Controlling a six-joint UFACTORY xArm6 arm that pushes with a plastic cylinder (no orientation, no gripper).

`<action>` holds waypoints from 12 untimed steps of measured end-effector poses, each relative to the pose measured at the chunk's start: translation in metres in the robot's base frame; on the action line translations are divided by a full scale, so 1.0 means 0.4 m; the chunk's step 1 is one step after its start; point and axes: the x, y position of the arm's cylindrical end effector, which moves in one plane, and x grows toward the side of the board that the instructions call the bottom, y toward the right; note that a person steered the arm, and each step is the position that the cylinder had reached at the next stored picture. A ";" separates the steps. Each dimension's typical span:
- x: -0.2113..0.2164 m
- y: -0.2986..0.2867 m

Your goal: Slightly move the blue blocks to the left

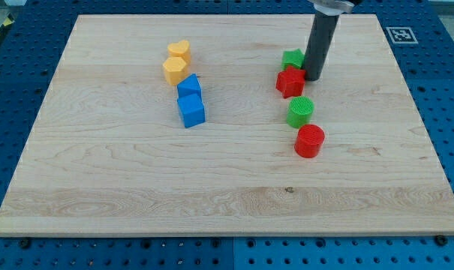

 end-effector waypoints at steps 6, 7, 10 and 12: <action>-0.054 0.045; -0.056 0.047; -0.214 0.121; -0.375 -0.188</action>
